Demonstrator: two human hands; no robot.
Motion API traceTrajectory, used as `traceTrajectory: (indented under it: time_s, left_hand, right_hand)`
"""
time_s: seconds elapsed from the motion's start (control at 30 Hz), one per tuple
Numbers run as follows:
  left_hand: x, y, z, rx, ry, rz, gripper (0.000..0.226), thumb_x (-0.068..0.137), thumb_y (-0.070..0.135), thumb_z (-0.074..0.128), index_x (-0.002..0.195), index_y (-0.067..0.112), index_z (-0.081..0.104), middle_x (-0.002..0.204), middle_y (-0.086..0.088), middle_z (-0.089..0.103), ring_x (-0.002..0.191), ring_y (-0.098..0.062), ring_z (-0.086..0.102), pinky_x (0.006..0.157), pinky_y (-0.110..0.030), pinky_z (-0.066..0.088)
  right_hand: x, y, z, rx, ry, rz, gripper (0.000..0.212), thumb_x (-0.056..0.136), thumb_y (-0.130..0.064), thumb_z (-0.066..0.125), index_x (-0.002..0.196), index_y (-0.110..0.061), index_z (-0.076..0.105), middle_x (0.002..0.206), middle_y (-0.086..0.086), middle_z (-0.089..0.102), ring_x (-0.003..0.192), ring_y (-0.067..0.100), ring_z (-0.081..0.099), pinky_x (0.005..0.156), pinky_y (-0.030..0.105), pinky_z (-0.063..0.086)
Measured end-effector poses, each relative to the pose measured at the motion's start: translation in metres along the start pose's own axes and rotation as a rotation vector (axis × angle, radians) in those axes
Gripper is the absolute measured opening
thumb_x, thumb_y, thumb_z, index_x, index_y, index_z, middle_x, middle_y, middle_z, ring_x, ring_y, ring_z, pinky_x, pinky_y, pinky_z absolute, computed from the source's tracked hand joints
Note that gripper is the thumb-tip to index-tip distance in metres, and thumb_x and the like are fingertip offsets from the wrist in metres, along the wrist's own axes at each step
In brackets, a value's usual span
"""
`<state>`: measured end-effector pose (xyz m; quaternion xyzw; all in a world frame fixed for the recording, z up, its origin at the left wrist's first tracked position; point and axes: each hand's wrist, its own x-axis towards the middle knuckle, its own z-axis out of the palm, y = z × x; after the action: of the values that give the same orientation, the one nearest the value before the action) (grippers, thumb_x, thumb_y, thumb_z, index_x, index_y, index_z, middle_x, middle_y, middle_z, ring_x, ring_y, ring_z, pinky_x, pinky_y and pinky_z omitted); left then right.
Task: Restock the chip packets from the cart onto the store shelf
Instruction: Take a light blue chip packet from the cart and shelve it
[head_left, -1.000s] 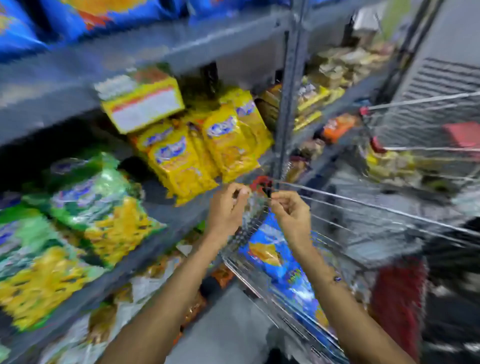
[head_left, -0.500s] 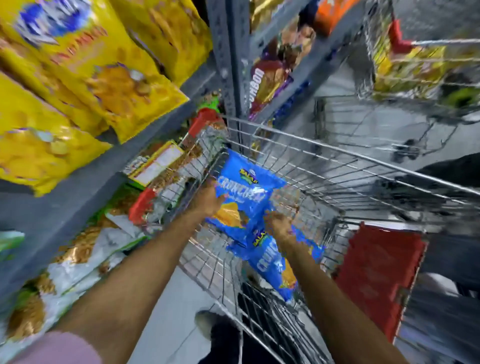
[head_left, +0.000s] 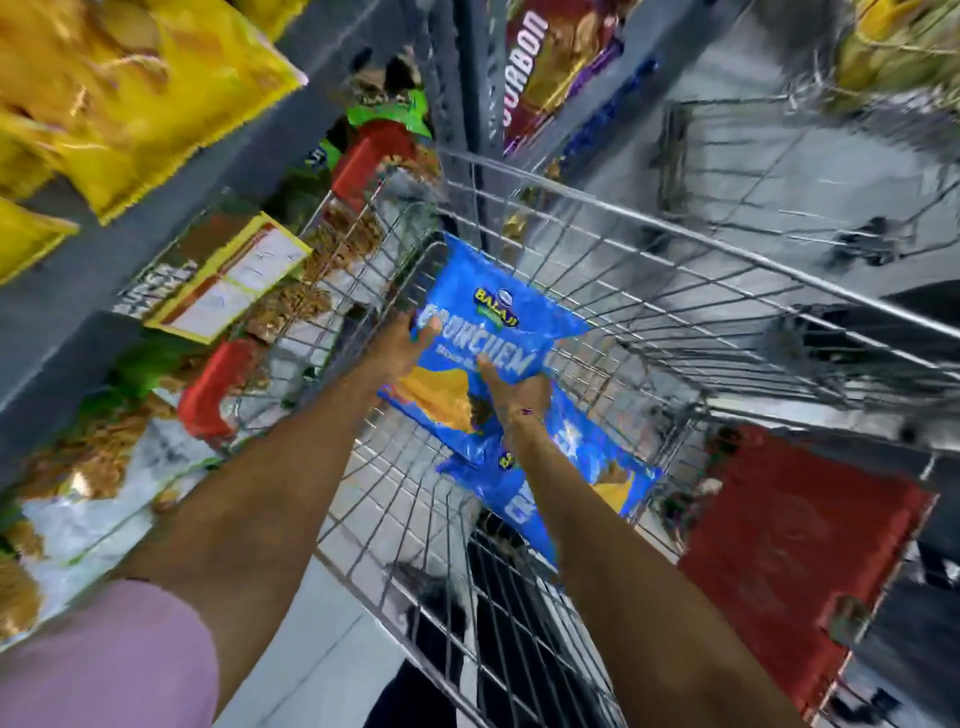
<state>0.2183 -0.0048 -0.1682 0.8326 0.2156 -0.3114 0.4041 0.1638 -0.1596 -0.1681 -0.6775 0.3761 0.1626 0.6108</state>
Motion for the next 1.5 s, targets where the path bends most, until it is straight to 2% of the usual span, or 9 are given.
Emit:
traceTrajectory:
  time_s: [0.1, 0.2, 0.3, 0.5, 0.7, 0.87, 1.03, 1.13, 1.5]
  left_hand:
    - [-0.014, 0.004, -0.008, -0.172, -0.074, -0.017, 0.041, 0.093, 0.012, 0.054, 0.130, -0.003, 0.048, 0.123, -0.009, 0.061, 0.088, -0.005, 0.061, 0.102, -0.038, 0.044]
    - [-0.032, 0.011, -0.023, -0.140, -0.177, -0.100, 0.040, 0.090, 0.024, 0.060, 0.127, 0.010, 0.052, 0.115, -0.001, 0.059, 0.090, -0.010, 0.059, 0.071, -0.016, 0.053]
    - [-0.042, 0.007, -0.040, -0.135, -0.265, -0.087, 0.022, 0.085, 0.028, 0.067, 0.105, 0.022, 0.060, 0.106, -0.002, 0.067, 0.072, -0.005, 0.068, 0.057, -0.014, 0.054]
    - [-0.083, 0.018, -0.058, -0.149, -0.228, 0.057, 0.045, 0.079, 0.016, 0.072, 0.119, 0.005, 0.057, 0.105, -0.001, 0.067, 0.072, 0.003, 0.070, 0.079, -0.031, 0.058]
    - [-0.151, 0.055, -0.084, -0.057, 0.037, 0.253, 0.049, 0.073, 0.036, 0.077, 0.111, 0.010, 0.062, 0.110, -0.006, 0.068, 0.100, -0.023, 0.065, 0.074, -0.025, 0.057]
    - [-0.238, 0.094, -0.116, -0.125, 0.255, 0.515, 0.040, 0.069, 0.039, 0.079, 0.101, 0.018, 0.065, 0.106, 0.000, 0.070, 0.091, -0.011, 0.066, 0.083, -0.033, 0.055]
    - [-0.329, 0.123, -0.166, -0.263, 0.447, 0.735, 0.032, 0.060, 0.051, 0.077, 0.082, 0.033, 0.062, 0.095, 0.005, 0.072, 0.083, -0.006, 0.069, 0.078, -0.037, 0.059]
    - [-0.389, 0.136, -0.202, -0.287, 0.559, 0.823, 0.025, 0.067, 0.048, 0.076, 0.081, 0.034, 0.060, 0.091, 0.011, 0.071, 0.073, 0.008, 0.067, 0.071, -0.023, 0.059]
    - [-0.564, 0.109, -0.331, -0.353, 1.057, 0.923, 0.064, 0.054, 0.072, 0.070, 0.086, 0.017, 0.067, 0.091, -0.005, 0.076, 0.086, -0.020, 0.071, 0.081, -0.044, 0.057]
  right_hand:
    - [0.003, 0.009, -0.004, 0.006, -0.042, 0.022, 0.051, 0.065, -0.043, 0.079, 0.103, -0.012, 0.067, 0.095, 0.006, 0.074, 0.088, 0.021, 0.070, 0.076, 0.034, 0.059]
    - [-0.002, 0.020, -0.011, 0.038, -0.127, 0.063, 0.063, 0.060, -0.049, 0.081, 0.108, -0.013, 0.062, 0.105, -0.003, 0.069, 0.095, 0.015, 0.067, 0.086, 0.037, 0.056]
    - [-0.009, 0.027, -0.018, 0.047, -0.142, 0.044, 0.076, 0.048, -0.061, 0.081, 0.110, -0.021, 0.062, 0.110, 0.001, 0.070, 0.098, 0.018, 0.068, 0.087, 0.043, 0.057]
    - [-0.042, 0.002, -0.038, 0.079, -0.231, -0.043, 0.057, 0.070, -0.022, 0.081, 0.115, -0.013, 0.048, 0.111, 0.002, 0.067, 0.096, 0.017, 0.067, 0.075, 0.026, 0.058]
    - [-0.072, -0.045, -0.058, 0.077, -0.222, -0.272, 0.085, 0.057, -0.046, 0.085, 0.123, -0.006, 0.050, 0.122, 0.019, 0.063, 0.111, 0.032, 0.062, 0.091, 0.045, 0.054]
    - [-0.133, -0.126, -0.089, 0.123, -0.249, -0.532, 0.039, 0.070, -0.004, 0.079, 0.103, -0.012, 0.060, 0.089, -0.011, 0.072, 0.077, 0.001, 0.069, 0.069, 0.020, 0.055]
    - [-0.232, -0.220, -0.105, 0.200, -0.274, -0.866, 0.032, 0.074, -0.001, 0.074, 0.099, -0.016, 0.060, 0.089, -0.012, 0.068, 0.071, -0.010, 0.065, 0.067, 0.012, 0.052]
    - [-0.292, -0.264, -0.102, 0.243, -0.347, -1.031, 0.029, 0.077, -0.006, 0.072, 0.102, -0.017, 0.060, 0.097, -0.005, 0.069, 0.080, -0.003, 0.068, 0.073, 0.017, 0.055]
    - [-0.470, -0.371, -0.027, 0.241, -0.663, -1.301, 0.041, 0.068, -0.026, 0.081, 0.106, -0.018, 0.064, 0.101, -0.002, 0.074, 0.094, 0.015, 0.070, 0.079, 0.032, 0.057]
